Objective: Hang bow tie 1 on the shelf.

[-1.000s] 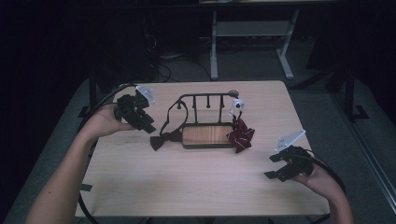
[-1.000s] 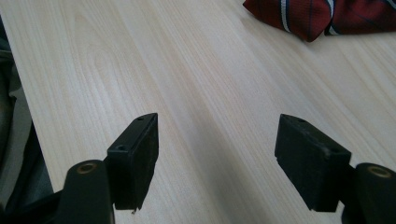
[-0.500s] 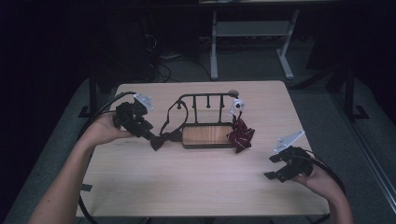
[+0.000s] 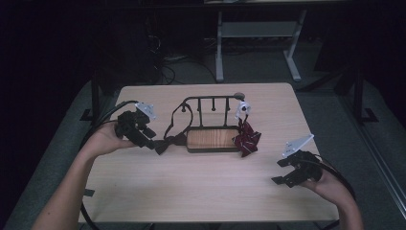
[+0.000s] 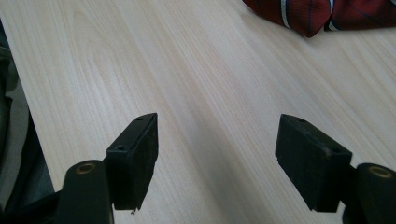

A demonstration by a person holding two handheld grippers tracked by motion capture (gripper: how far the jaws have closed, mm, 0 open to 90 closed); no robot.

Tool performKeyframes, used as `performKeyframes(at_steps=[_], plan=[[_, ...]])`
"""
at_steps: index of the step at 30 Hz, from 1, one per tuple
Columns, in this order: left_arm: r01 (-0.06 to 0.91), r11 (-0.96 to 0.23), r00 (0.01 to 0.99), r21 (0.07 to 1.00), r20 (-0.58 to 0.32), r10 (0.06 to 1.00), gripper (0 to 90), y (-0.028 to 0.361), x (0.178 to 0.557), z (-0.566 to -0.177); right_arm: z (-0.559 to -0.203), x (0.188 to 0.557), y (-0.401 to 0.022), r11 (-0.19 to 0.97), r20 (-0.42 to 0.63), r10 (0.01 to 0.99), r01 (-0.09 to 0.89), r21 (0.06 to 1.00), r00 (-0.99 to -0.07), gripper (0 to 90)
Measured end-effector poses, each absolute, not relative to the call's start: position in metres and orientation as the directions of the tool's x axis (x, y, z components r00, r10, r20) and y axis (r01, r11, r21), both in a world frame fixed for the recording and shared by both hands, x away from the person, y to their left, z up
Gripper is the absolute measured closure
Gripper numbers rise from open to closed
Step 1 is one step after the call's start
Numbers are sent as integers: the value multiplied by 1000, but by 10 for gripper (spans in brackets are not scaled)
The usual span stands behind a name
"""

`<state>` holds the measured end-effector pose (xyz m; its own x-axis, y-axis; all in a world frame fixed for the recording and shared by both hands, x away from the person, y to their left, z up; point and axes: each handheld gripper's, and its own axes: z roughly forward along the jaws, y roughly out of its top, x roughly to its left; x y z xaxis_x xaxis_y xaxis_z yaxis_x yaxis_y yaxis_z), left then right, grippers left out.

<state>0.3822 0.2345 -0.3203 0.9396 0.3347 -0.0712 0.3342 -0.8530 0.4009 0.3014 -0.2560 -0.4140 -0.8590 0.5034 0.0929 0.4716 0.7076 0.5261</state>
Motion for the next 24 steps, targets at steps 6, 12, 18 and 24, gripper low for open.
performKeyframes(at_steps=[6, 12, 18, 24], plan=[[344, -848, 937, 403, -81, 341, 491, 239, 377, -330, -414, 301, -256, 709, 91, 503, 471, 526, -859, 294], [353, -840, 933, 412, -87, 350, 480, 243, 373, -337, -415, 301, -256, 706, 97, 507, 477, 524, -857, 293], [356, -838, 931, 414, -83, 355, 462, 244, 369, -344, -414, 300, -257, 703, 98, 511, 481, 524, -854, 292], [353, -833, 932, 426, -83, 352, 453, 244, 364, -350, -415, 299, -258, 706, 92, 511, 478, 523, -855, 292]])
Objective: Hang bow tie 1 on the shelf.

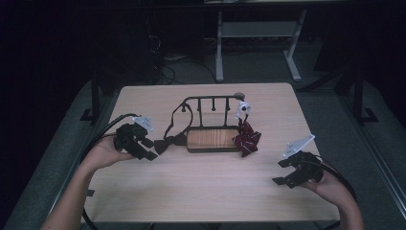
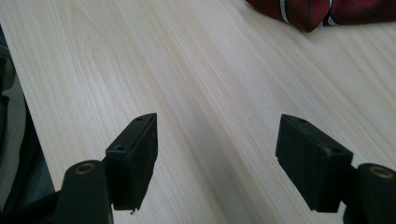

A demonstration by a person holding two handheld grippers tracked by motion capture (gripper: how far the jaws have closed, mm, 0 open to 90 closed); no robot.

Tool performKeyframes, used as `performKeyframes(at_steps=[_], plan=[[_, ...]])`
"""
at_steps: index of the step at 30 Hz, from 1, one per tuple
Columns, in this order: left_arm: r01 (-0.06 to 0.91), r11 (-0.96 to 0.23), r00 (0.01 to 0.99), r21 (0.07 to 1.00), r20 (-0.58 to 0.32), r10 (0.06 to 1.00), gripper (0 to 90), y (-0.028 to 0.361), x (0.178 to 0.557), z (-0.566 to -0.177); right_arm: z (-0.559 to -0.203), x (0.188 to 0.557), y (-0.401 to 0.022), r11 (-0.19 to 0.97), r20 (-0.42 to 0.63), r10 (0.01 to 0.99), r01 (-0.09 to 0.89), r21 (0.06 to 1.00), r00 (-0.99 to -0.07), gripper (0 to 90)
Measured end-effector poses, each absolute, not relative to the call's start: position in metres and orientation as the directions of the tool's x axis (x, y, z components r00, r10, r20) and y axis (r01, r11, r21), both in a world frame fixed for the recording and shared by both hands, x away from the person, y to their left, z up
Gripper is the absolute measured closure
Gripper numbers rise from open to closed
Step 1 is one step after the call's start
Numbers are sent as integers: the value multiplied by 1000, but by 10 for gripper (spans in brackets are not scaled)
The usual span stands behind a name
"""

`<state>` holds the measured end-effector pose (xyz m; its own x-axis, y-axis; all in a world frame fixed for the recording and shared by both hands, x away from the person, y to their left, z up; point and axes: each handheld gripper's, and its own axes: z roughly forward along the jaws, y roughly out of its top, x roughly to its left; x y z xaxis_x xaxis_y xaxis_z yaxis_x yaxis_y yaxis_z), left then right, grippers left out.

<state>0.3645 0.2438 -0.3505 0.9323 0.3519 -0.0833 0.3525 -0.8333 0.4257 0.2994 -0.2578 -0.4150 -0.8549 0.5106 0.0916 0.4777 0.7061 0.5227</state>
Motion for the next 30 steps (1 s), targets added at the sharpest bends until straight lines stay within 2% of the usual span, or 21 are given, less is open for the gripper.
performKeyframes(at_steps=[30], plan=[[374, -803, 923, 464, -100, 372, 402, 255, 340, -387, -420, 297, -258, 707, 103, 514, 488, 512, -852, 291]])
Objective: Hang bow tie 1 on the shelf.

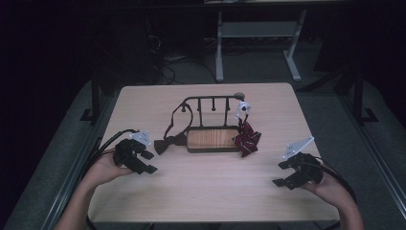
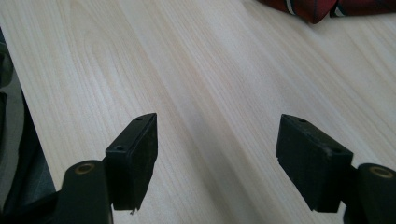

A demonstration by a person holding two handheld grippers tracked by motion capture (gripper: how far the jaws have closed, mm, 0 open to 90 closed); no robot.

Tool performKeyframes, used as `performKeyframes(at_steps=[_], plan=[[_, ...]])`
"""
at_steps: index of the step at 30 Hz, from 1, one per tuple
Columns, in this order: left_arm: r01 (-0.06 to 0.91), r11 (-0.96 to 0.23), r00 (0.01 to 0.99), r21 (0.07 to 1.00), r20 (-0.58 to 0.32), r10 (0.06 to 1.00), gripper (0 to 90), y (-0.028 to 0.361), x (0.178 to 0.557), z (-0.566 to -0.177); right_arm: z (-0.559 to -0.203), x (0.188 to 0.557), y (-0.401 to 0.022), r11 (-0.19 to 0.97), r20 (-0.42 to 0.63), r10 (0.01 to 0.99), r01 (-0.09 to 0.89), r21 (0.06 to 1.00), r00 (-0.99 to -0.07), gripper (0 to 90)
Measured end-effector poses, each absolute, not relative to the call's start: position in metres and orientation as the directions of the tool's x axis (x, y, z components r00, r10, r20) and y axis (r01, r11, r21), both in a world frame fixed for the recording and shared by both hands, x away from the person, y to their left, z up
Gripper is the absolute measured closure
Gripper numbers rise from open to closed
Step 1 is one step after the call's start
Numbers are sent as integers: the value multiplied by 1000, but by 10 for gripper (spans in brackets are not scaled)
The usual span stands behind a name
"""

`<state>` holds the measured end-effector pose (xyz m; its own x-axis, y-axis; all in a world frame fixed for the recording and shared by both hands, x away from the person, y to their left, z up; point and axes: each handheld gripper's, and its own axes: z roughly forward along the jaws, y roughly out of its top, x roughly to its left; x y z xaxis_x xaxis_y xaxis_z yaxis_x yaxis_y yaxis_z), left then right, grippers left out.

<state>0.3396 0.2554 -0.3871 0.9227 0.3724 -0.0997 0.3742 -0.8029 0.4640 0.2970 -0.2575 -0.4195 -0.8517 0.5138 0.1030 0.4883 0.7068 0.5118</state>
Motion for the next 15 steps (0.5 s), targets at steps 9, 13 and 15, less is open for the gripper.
performKeyframes(at_steps=[9, 13, 15], plan=[[381, -791, 917, 479, -89, 388, 382, 256, 331, -395, -422, 297, -257, 710, 100, 514, 487, 509, -852, 291], [377, -783, 918, 495, -87, 387, 377, 254, 327, -398, -423, 296, -258, 706, 106, 513, 489, 512, -852, 290], [381, -776, 915, 503, -87, 393, 374, 254, 324, -399, -423, 296, -258, 708, 103, 515, 490, 508, -851, 290]])
